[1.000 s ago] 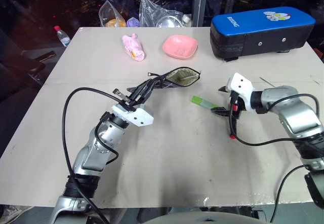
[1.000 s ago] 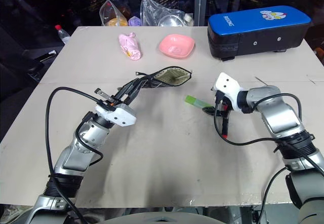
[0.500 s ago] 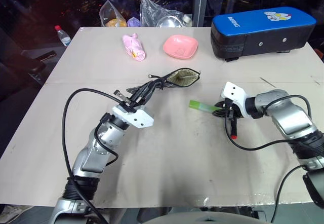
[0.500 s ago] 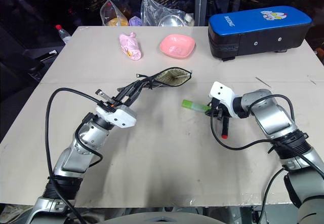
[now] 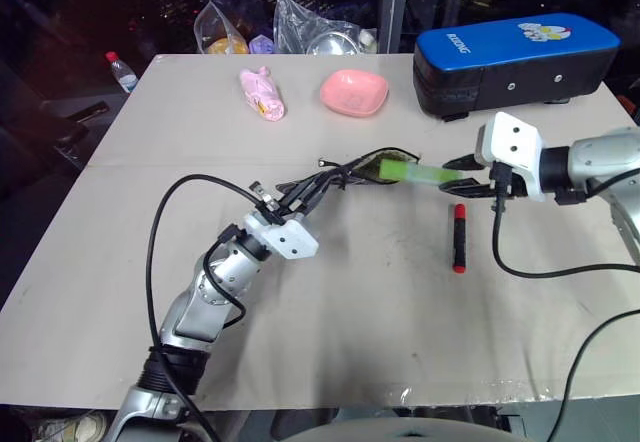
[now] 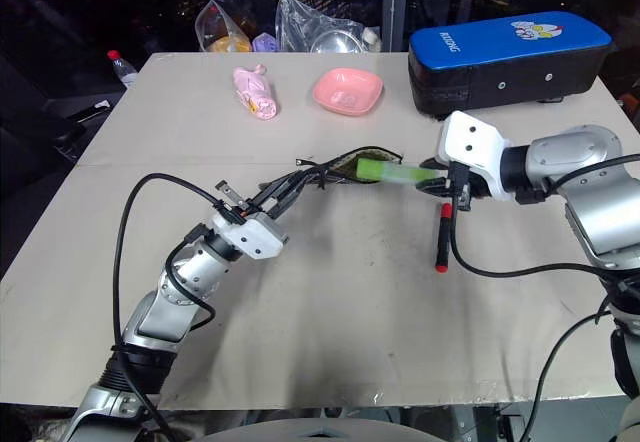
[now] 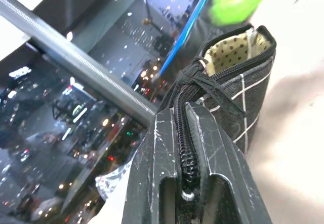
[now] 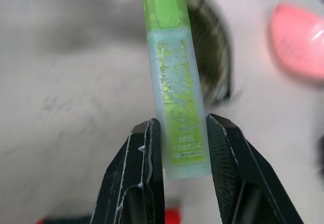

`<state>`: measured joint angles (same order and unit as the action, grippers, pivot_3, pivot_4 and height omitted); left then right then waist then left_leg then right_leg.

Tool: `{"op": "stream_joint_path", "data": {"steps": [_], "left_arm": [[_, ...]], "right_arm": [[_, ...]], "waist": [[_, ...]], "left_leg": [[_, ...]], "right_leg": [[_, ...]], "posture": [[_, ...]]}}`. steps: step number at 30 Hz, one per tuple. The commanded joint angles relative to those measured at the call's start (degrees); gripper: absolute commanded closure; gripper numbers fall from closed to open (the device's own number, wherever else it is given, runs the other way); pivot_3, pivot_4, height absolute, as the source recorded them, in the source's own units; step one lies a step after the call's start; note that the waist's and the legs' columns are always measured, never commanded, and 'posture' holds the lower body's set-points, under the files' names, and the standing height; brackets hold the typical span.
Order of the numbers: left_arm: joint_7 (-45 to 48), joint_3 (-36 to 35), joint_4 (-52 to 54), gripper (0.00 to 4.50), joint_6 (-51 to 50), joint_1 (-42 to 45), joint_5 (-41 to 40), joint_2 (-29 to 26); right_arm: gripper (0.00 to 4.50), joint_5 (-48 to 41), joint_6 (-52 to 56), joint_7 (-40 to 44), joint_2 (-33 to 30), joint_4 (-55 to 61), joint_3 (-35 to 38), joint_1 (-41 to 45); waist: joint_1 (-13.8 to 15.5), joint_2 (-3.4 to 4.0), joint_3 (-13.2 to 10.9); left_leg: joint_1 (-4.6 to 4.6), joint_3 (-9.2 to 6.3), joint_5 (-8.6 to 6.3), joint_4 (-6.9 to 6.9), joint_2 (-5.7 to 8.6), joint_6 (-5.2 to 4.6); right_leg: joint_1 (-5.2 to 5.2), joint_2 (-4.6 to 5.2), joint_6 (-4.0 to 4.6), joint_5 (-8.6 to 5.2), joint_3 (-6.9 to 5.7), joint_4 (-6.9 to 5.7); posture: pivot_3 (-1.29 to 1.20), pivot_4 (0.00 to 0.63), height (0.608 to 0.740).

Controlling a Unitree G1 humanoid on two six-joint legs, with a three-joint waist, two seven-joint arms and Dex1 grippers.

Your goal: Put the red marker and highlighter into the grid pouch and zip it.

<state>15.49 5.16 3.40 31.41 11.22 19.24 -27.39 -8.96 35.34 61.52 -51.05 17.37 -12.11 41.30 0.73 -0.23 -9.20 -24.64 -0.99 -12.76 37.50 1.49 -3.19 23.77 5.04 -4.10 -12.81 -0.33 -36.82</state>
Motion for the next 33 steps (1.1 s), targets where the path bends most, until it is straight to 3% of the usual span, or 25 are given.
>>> {"op": "stream_joint_path", "data": {"steps": [1,6,14,22,24,26,27,28,31,33], "left_arm": [[0.0,0.3,1.1,4.5,0.2,1.6,-0.7,0.4],[0.1,0.6,1.7,4.5,-0.2,1.9,-0.4,1.1],[2.6,3.6,2.4,4.5,-0.7,1.9,-3.1,2.8],[4.3,5.1,2.6,4.5,-1.1,2.0,-5.2,4.5],[4.1,4.6,2.4,4.5,-1.8,2.0,-5.9,5.1],[3.7,3.7,2.0,4.5,-3.4,1.8,-7.4,6.1],[3.6,3.3,1.9,4.5,-4.2,1.6,-8.1,6.5],[3.5,3.0,1.8,4.5,-4.8,1.5,-8.5,6.8],[5.1,4.1,1.0,4.5,-6.0,1.3,-7.7,6.2],[5.6,4.1,0.5,4.5,-6.6,1.1,-8.2,6.1]], "right_arm": [[3.87,8.2,-4.1,-3.7,1.2,-2.7,-4.8,3.0],[3.87,13.7,-9.7,-2.7,1.8,-4.9,-8.9,5.7],[3.87,17.4,-19.2,-4.1,10.1,-8.3,-11.9,8.2],[3.87,16.5,-30.7,-4.1,15.2,-13.9,-10.7,7.1],[2.84,16.1,-29.6,-2.2,14.3,-14.2,-10.3,6.7],[2.35,15.5,-28.0,-2.3,13.8,-14.0,-8.7,6.2],[1.64,15.5,-27.4,-2.6,13.6,-13.7,-7.9,5.9],[1.27,15.0,-26.1,-2.7,13.3,-13.1,-7.0,5.4],[0.08,4.9,-14.9,1.5,11.3,-5.7,-0.4,3.2],[0.08,-3.7,-3.5,4.8,7.8,1.0,5.2,1.7]], "waist": [[0.0,0.0,0.0],[0.0,0.0,0.0],[-0.1,0.0,0.0],[0.0,0.0,0.0],[0.0,0.0,0.0],[0.1,0.0,0.0],[0.1,0.0,0.0],[0.1,0.0,0.0],[0.1,0.0,0.0],[0.2,0.03,0.0]], "left_leg": [[0.0,0.0,0.0,0.0,0.01,0.0],[-0.06,-0.02,0.02,0.0,0.11,0.02],[-0.01,-0.07,0.05,0.0,0.09,0.06],[0.0,-0.12,0.1,0.01,0.15,0.14],[-0.01,-0.12,0.09,0.01,0.16,0.13],[-0.01,-0.13,0.09,0.01,0.16,0.11],[-0.01,-0.13,0.09,0.02,0.16,0.11],[-0.01,-0.15,0.09,0.02,0.17,0.11],[-0.01,-0.19,0.08,0.03,0.16,0.1],[-0.04,-0.25,0.07,0.03,0.16,0.08]], "right_leg": [[0.0,0.0,0.0,0.0,0.0,0.0],[0.03,0.01,-0.01,0.0,-0.02,0.02],[0.02,-0.09,-0.01,0.0,-0.04,-0.05],[0.0,-0.09,-0.02,0.01,-0.07,-0.06],[0.0,-0.1,-0.02,0.01,-0.08,-0.07],[-0.01,-0.1,-0.02,0.01,-0.08,-0.07],[-0.02,-0.1,-0.02,0.01,-0.08,-0.07],[-0.03,-0.09,-0.02,0.01,-0.09,-0.07],[-0.04,-0.1,-0.02,0.01,-0.12,-0.07],[-0.05,-0.09,-0.02,0.01,-0.16,-0.06]], "posture": [[0.0,0.15,0.728],[0.0,0.15,0.728],[0.0,0.15,0.728],[0.0,0.15,0.728],[0.0,0.15,0.728],[0.0,0.15,0.728],[0.0,0.15,0.728],[0.0,0.15,0.728],[0.0,0.15,0.728],[0.0,0.15,0.728]]}}
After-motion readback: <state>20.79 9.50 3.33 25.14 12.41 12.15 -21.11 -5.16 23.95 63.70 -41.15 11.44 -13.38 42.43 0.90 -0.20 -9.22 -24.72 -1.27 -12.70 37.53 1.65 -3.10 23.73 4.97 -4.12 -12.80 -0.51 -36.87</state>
